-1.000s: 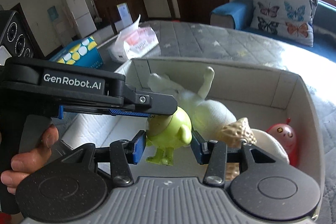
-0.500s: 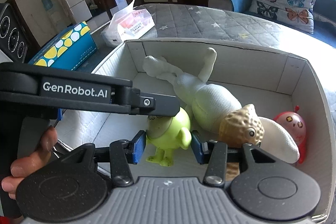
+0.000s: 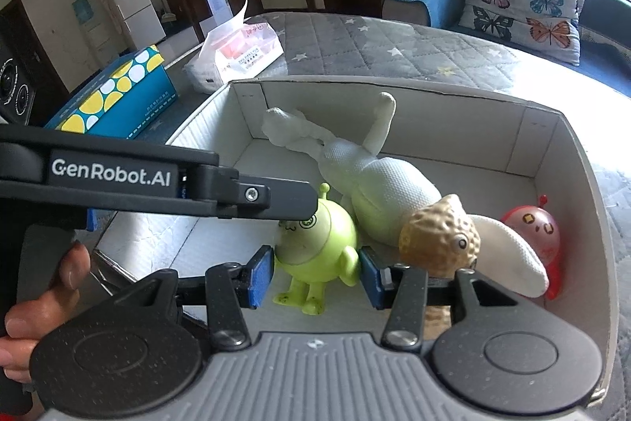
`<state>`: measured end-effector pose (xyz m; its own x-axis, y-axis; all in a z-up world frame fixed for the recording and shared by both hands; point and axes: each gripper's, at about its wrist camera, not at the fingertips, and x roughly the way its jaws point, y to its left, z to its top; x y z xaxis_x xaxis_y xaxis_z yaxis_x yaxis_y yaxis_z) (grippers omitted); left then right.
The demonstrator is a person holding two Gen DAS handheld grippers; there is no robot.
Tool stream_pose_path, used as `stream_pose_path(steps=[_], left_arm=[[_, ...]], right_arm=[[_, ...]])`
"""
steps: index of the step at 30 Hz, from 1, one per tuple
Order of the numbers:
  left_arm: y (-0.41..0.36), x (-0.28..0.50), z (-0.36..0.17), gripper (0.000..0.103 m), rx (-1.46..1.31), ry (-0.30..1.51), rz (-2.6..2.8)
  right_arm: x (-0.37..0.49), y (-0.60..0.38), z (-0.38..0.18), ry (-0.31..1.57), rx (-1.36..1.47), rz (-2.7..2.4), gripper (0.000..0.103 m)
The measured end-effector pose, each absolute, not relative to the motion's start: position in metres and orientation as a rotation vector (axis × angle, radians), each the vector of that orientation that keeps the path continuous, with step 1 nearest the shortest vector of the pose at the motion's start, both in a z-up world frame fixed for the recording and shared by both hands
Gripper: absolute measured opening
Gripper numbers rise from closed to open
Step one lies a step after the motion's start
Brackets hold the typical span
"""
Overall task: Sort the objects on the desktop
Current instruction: 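Lower the green alien into the box and open the left gripper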
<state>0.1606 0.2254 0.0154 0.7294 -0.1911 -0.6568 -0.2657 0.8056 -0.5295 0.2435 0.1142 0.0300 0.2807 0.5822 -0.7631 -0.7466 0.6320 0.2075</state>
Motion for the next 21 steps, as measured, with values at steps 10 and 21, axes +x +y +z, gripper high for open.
stream_pose_path(steps=[10,21], left_arm=[[0.207,0.139,0.038,0.037,-0.612,0.714,0.022],[0.172,0.112,0.059,0.037,-0.559,0.671,-0.022]], right_arm=[[0.226,0.097,0.050,0.856,-0.188,0.884,0.048],[0.195,0.059,0.076,0.744,-0.164,0.851,0.055]])
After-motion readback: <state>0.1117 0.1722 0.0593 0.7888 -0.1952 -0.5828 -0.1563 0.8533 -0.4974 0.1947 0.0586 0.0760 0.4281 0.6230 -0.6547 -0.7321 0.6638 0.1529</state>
